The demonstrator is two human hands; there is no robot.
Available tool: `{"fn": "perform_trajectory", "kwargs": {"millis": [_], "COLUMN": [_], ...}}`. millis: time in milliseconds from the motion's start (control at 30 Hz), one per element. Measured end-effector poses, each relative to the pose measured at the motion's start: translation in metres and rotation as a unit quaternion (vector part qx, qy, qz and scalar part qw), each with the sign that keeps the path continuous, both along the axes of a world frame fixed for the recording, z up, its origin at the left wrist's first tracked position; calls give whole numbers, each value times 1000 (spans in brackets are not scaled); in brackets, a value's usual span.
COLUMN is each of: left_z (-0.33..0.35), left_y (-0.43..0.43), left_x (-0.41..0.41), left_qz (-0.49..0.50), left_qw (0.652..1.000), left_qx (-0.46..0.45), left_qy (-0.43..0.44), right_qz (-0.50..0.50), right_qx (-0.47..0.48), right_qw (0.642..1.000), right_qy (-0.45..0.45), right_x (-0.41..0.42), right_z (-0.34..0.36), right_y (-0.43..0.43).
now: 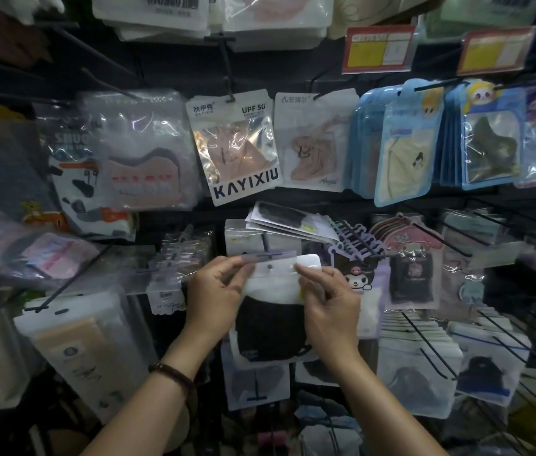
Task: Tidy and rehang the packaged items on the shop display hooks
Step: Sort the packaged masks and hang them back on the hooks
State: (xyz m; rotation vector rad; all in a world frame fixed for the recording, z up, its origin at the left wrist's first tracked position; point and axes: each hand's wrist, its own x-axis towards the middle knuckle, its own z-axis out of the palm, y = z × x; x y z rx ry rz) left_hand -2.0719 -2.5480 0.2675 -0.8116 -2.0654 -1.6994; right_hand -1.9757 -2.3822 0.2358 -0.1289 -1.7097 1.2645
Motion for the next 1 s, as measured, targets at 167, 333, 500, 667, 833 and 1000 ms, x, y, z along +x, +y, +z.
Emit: {"fn": "perform_trajectory", "kwargs": {"millis": [167,333,500,667,833,1000], "left_z": [-5,-18,-12,-1,5,26], "left_y": [10,25,32,34,28,18], "left_x": [-16,-35,-36,-44,-47,-36], "left_qz": [39,120,95,68,39,22], "left_qw": [998,966,932,925,916,957], "left_qx": [-26,-219,-348,-373,-399,-287], "left_qy": [39,72,28,13,-8,-37], "right_qz": [-57,-40,-6,5,-14,-11], "right_qx": [55,151,157,168,202,231], "right_qw": [990,957,918,895,882,864], "right_qy": [-114,-245,-363,-414,-426,-447], "right_x": [-16,-32,-45,-54,-47,-18], "right_z": [7,14,25,37,46,57], "right_y": [0,0,-4,-3,-7,-2]}}
